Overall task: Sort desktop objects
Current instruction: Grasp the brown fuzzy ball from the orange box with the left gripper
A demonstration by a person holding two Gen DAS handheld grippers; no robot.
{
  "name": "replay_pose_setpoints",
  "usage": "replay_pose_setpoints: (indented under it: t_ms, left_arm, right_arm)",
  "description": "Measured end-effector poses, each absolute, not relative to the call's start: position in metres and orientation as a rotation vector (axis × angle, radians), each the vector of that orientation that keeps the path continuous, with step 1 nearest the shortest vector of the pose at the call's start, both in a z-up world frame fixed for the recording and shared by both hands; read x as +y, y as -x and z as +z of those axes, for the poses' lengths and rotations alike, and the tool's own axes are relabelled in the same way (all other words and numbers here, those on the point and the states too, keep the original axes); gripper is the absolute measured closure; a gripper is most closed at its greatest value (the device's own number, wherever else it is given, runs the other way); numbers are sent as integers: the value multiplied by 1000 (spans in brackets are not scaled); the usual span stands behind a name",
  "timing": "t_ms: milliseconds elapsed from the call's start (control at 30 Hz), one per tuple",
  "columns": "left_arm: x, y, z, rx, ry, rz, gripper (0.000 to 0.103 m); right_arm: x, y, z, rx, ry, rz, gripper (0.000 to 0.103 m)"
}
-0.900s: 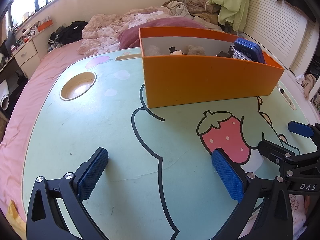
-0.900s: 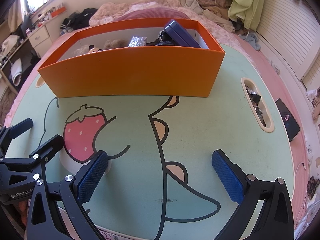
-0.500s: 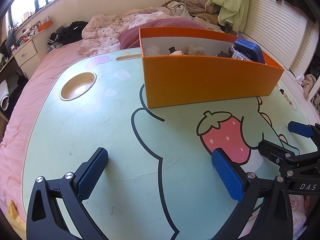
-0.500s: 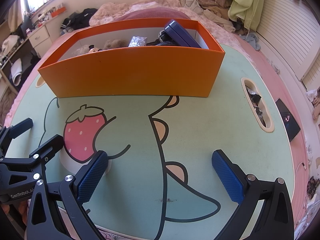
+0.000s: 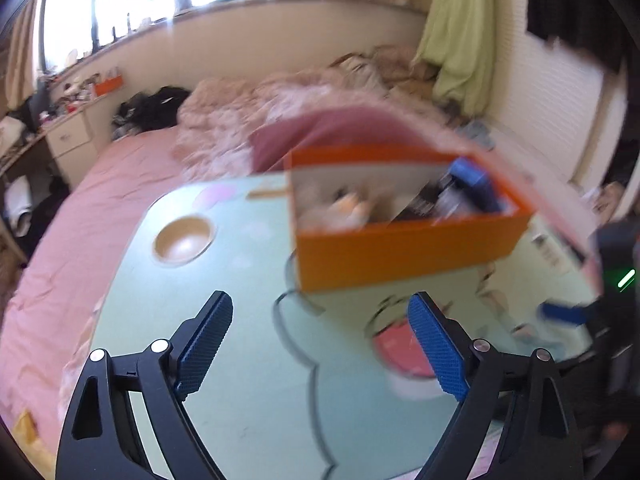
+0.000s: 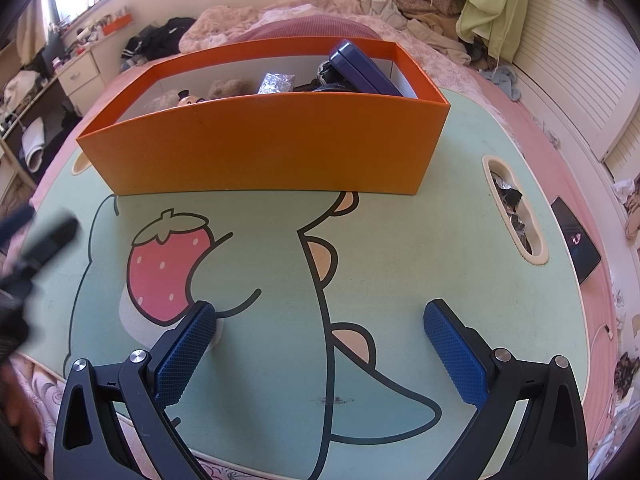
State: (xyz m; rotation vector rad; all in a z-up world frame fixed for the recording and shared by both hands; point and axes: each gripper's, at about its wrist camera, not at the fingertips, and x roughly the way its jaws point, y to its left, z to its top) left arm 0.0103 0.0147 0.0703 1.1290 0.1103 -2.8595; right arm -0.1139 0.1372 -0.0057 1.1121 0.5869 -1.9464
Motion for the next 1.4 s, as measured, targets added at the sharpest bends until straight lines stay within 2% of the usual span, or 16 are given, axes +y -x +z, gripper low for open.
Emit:
replay_pose_setpoints:
  t_ms: [167, 200, 333, 467, 533, 600, 633, 667, 700, 800, 967, 1133, 1300, 1400]
  left_arm:
    - [26, 51, 103, 216, -1267, -2932, 46]
    - [29, 69, 101, 213, -1317, -2908, 49]
    - [42, 133, 82, 175, -1515, -2804, 51]
    - [55, 160, 55, 38, -1570, -2690, 51]
    - [57, 174, 42, 44, -1647, -2647, 52]
    - [55, 185, 27, 55, -1704, -2604, 58]
    - [51, 187, 25, 129, -1718, -2619, 64]
    - [46, 188, 23, 204, -1738, -2624, 78]
    - [42, 187, 23, 233, -1739, -2634, 78]
    - [42, 178, 31, 168, -1672, -2694, 79]
    - [25, 149, 76, 365, -1516, -2863, 78]
    - [20, 93, 115, 396, -1346, -3020, 78]
    - [25, 34, 95, 324, -1322, -3049, 78]
    - [26, 27, 70, 260, -1329, -3002, 78]
  right_arm:
    - [139, 116, -5, 587, -1111, -1945, 0]
    - [140, 116, -5, 587, -1111, -1945, 0]
    - [142, 117, -5, 587, -1110, -1944, 0]
    - [141, 118, -5, 588, -1109, -1943, 0]
    - [140, 118, -5, 588, -1109, -1943, 0]
    - [139, 119, -5, 587, -1109, -1942, 0]
    - [138, 119, -5, 587, -1110, -1941, 0]
    - [137, 119, -5, 587, -1109, -1941, 0]
    - [137, 119, -5, 587, -1108, -1940, 0]
    - [135, 118, -4, 586, -1108, -1940, 0]
    - [132, 117, -4, 586, -1108, -1939, 0]
    - [134, 115, -4, 586, -1107, -1939, 0]
    - [137, 114, -4, 586, -1106, -1939, 0]
    - [139, 113, -4, 586, -1106, -1939, 0]
